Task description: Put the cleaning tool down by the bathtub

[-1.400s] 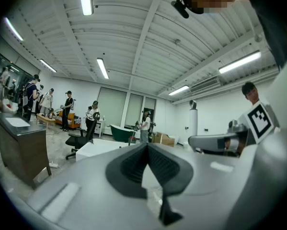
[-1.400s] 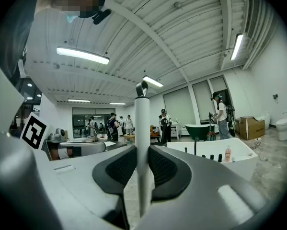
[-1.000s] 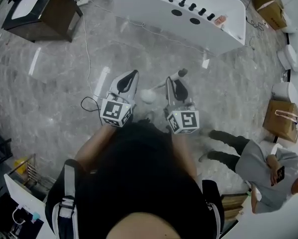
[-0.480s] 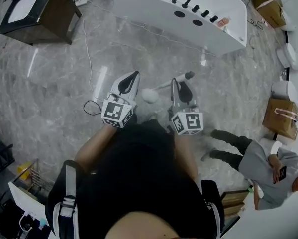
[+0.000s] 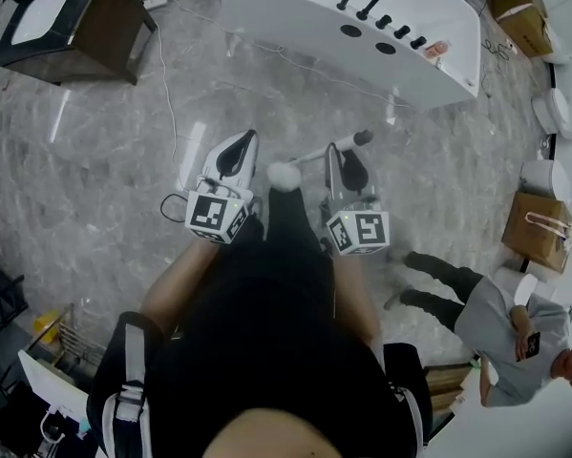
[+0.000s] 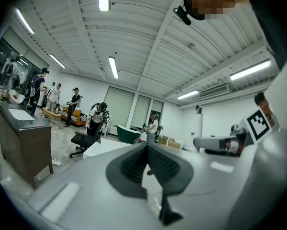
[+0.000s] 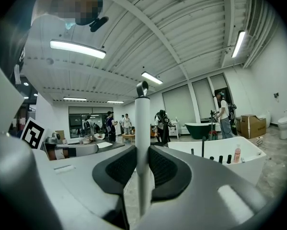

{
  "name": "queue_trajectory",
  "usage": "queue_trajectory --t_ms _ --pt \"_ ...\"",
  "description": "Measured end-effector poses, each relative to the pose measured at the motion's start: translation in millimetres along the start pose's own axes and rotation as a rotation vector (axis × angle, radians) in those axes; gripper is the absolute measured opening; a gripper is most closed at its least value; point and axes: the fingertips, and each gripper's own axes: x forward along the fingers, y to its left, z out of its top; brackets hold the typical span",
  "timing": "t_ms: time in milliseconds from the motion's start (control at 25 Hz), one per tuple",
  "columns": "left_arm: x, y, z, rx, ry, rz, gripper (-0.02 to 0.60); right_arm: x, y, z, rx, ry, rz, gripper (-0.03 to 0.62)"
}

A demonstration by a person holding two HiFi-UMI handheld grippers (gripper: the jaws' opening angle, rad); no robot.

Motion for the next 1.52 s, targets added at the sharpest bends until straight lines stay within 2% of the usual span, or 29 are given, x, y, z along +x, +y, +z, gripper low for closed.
queue_trajectory --t_ms 240,520,840,1120,1520 --pt "36.3 17.5 5.0 0.009 -0.014 0.040 0.006 45.2 -17.7 4.4 -0.005 0.001 0.049 0.081" --pt "100.8 27.7 -4.6 0.012 0.049 0.094 0.006 99.8 -51.8 19.3 -0.008 -0.009 0.122 0.081" --pt "165.5 31.5 -0.3 0.027 0.044 0.145 0.006 149.3 -99.1 28.4 -0.039 -0.018 0.202 0.081" --pt "189.7 45.8 9.5 0.066 0.030 0.181 0.006 178.4 -121.0 30.8 -0.038 -0.006 0.218 0.081" --pt "230.8 100.9 11.6 0.038 0.013 0.184 0.006 238.9 -125.5 30.8 -0.034 -0.002 0.200 0.081"
